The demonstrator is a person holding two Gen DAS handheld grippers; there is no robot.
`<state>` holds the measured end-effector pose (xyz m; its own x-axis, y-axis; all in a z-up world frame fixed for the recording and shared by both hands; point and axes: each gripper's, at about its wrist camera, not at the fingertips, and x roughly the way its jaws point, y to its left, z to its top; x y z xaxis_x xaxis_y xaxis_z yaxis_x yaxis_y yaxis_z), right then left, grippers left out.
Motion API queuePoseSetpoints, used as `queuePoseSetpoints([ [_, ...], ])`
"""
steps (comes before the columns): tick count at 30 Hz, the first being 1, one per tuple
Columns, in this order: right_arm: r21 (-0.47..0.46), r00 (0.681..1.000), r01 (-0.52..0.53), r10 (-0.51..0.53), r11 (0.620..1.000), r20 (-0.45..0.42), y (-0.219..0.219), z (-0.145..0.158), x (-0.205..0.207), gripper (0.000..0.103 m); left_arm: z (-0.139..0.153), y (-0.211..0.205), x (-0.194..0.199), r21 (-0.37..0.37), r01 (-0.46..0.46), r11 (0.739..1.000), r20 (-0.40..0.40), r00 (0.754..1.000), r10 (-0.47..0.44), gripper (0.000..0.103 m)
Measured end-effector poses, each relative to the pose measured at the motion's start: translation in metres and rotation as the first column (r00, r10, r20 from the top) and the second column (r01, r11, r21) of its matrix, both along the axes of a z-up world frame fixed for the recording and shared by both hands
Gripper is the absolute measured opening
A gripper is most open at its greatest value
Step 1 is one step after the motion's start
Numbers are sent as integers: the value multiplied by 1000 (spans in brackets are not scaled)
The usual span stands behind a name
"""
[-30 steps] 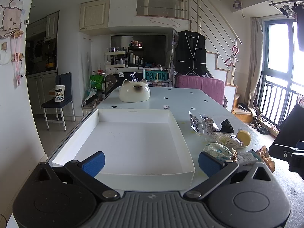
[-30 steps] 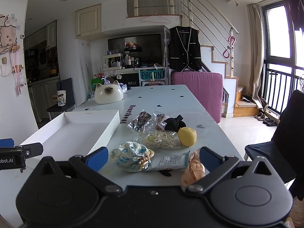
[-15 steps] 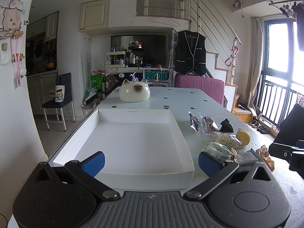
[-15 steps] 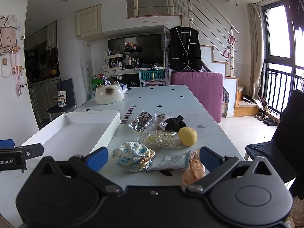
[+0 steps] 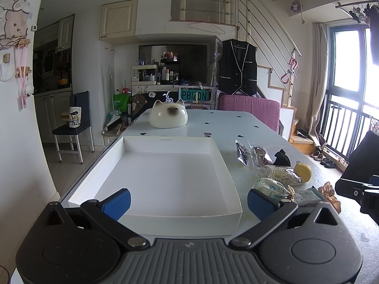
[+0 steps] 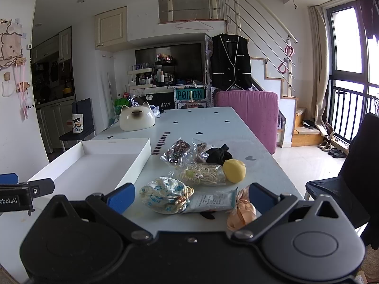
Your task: Organize soft objects
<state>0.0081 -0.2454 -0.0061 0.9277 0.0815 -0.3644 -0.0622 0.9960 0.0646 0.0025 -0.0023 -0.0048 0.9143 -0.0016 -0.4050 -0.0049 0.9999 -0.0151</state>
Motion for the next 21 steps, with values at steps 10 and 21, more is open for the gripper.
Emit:
queuePoseSetpoints([
  [10, 0, 1000, -1, 1, 1000, 7, 1, 5, -6, 103, 3, 0, -2, 2, 2, 1000, 1, 1000, -2, 103],
  [21, 16, 1000, 4, -4, 1000, 22, -6, 18, -8, 103, 16, -5, 0, -1, 12, 1000, -6, 1000, -12, 103],
])
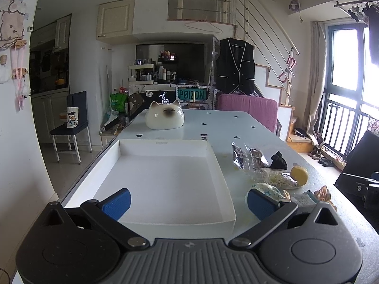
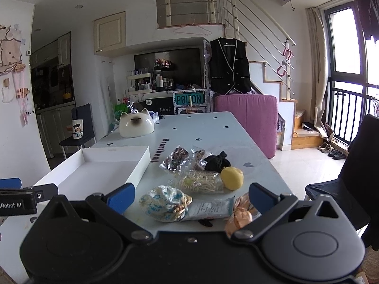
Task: Organize soft objects
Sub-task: 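Grasp the floral cloth pouch with the left tool while the right tool grasps the peach satin pouch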
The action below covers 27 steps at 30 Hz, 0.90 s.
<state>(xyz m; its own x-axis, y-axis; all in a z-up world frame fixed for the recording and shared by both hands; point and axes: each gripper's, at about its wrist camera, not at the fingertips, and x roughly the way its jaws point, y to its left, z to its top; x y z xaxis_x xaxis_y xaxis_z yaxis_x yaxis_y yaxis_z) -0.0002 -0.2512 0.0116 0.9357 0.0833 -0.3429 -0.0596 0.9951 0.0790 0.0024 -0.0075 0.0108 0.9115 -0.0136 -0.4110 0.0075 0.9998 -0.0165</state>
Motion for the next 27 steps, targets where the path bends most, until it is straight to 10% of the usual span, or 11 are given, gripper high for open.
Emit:
queuePoseSetpoints([
  [27, -34, 995, 94, -95, 995, -39, -49, 31, 60, 103, 9, -68, 85, -25, 180, 983, -103, 978, -182, 103],
])
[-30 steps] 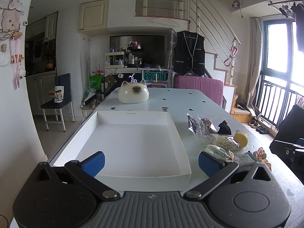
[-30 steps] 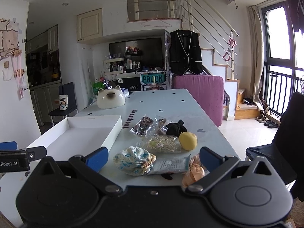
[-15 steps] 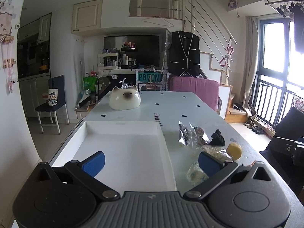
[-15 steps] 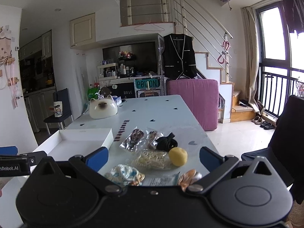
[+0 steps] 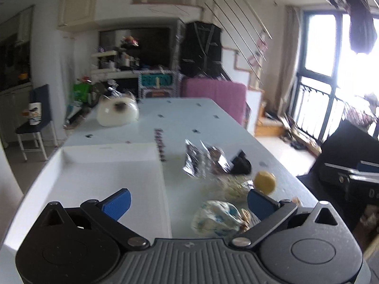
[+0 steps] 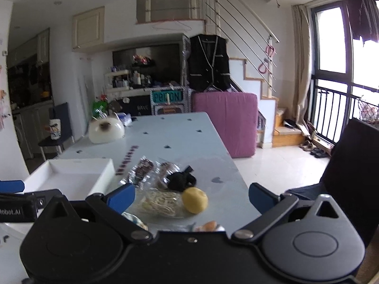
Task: Organize soft objects
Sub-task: 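Grasp the floral cloth pouch with the left tool while the right tool grasps the peach satin pouch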
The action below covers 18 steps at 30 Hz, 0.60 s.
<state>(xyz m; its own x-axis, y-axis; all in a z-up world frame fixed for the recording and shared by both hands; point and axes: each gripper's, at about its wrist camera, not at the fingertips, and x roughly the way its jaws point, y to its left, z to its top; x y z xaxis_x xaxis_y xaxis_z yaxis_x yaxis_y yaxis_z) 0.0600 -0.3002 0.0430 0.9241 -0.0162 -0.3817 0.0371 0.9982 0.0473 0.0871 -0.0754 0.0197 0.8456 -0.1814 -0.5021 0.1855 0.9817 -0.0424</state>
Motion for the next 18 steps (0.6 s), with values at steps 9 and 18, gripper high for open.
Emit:
queuePoseSetpoints([
  [9, 18, 996, 15, -14, 1000, -86, -18, -31, 19, 103, -32, -26, 26, 3, 86, 996, -129, 988, -84, 103],
  [18, 88, 982, 51, -34, 995, -183, -33, -64, 34, 103, -46, -39, 44, 12, 121, 993, -161, 980, -118, 101],
])
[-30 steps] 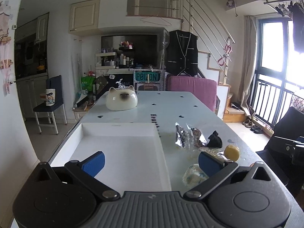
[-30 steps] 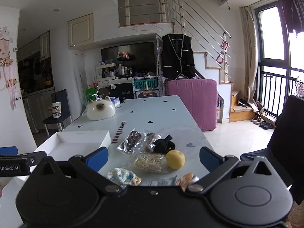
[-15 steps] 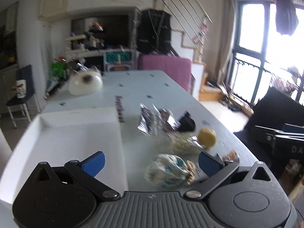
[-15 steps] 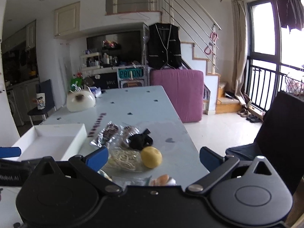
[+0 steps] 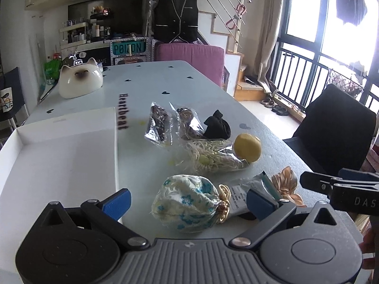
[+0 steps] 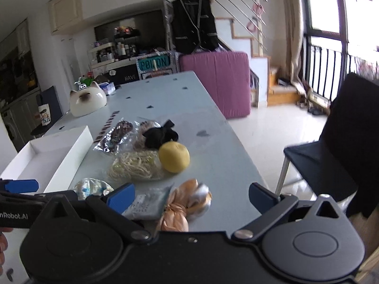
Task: Organize soft objects
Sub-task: 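Grasp the floral cloth pouch with the left tool while the right tool grasps the peach satin pouch, then carry the floral pouch with the left tool while the right tool carries the satin pouch over the white tray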
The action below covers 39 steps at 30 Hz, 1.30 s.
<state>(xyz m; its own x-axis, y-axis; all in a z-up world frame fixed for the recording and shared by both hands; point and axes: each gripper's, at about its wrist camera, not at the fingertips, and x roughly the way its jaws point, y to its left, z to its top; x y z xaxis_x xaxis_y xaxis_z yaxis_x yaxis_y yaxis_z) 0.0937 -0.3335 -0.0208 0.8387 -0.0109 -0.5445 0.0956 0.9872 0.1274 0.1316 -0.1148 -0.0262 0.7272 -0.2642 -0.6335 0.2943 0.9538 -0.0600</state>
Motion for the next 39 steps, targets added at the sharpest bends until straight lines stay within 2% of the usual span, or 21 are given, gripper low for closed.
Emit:
queuePoseSetpoints([
  [6, 63, 999, -24, 26, 998, -28, -8, -15, 10, 102, -11, -11, 17, 51, 30, 998, -45, 999, -28, 99],
  [8, 85, 998, -40, 44, 996, -43, -9, -17, 14, 93, -14, -12, 22, 68, 30, 997, -56, 998, -27, 99],
  [13, 90, 992, -64, 74, 994, -105, -3, -25, 24, 62, -21, -11, 35, 80, 43, 996, -97, 995, -35, 97],
  [16, 131, 985, -78, 97, 988, -143, -3, -32, 30, 52, -26, -11, 42, 69, 47, 996, -111, 993, -39, 95],
  [18, 158, 982, -83, 108, 984, -157, -3, -36, 33, 49, -30, -12, 46, 55, 62, 997, -121, 991, -55, 91],
  [20, 189, 981, -78, 109, 979, -160, -5, -40, 33, 45, -34, -12, 48, 35, 75, 997, -137, 988, -69, 85],
  [22, 211, 978, -83, 120, 974, -169, -6, -45, 34, 35, -35, -12, 47, 32, 80, 996, -143, 987, -75, 82],
  [24, 212, 976, -77, 117, 974, -184, -6, -49, 33, 29, -34, -11, 46, 16, 86, 996, -141, 987, -83, 76],
  [27, 237, 977, -64, 109, 969, -182, -9, -52, 30, 27, -33, -7, 43, -5, 78, 997, -140, 987, -78, 68],
  [31, 217, 979, -59, 98, 974, -176, -9, -50, 25, 25, -29, -2, 40, -34, 61, 998, -135, 989, -65, 57],
  [39, 177, 990, -37, 60, 983, -129, -13, -34, 14, 24, -18, 4, 27, -73, 61, 995, -107, 992, -69, 50],
])
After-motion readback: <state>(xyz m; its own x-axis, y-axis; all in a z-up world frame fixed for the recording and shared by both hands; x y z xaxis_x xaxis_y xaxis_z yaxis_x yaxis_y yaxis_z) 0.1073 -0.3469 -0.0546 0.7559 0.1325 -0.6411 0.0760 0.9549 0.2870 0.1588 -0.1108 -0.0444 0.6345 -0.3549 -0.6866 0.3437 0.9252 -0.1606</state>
